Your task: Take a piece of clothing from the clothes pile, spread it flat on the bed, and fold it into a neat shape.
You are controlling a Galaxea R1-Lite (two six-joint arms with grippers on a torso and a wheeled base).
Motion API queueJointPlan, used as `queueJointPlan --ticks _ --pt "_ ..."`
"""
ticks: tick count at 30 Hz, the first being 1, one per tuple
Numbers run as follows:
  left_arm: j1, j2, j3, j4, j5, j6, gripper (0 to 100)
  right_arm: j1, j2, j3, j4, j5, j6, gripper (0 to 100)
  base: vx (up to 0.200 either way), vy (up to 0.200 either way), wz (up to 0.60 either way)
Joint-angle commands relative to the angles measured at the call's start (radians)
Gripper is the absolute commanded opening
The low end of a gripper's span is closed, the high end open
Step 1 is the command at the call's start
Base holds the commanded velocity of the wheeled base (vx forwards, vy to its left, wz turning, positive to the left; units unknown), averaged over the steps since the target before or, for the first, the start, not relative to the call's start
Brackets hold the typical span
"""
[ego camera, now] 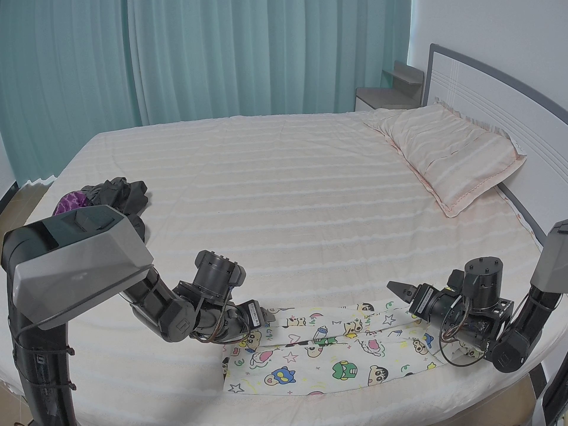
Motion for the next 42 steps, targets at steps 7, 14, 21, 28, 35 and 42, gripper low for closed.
queueJointPlan --ticks 7,14,21,28,35,42 --pt "0.001 0.008 -0.009 0.006 0.043 0.007 0 -0.021 -0.011 -0.011 0.003 -0.001 -0.009 100 0.000 0.000 0.00" --pt "0.010 -0.067 0.015 0.001 0.069 -0.001 0 -0.187 -0.024 0.006 0.029 0.000 -0.070 100 0.000 0.000 0.00" --pt "0.010 -0.110 0.015 -0.002 0.079 -0.001 0 -0.374 -0.016 0.031 0.123 0.015 -0.118 100 0.000 0.000 0.00" --pt "0.010 -0.116 0.007 -0.004 0.109 -0.001 0 -0.417 0.018 0.038 0.138 0.015 -0.133 100 0.000 0.000 0.00" --pt "0.009 -0.155 0.018 -0.002 0.111 -0.001 0 -0.435 0.131 0.004 0.123 0.020 -0.130 100 0.000 0.000 0.00" --pt "0.009 -0.153 0.017 -0.002 0.111 -0.001 0 -0.432 0.214 -0.051 0.132 0.083 -0.121 100 0.000 0.000 0.00"
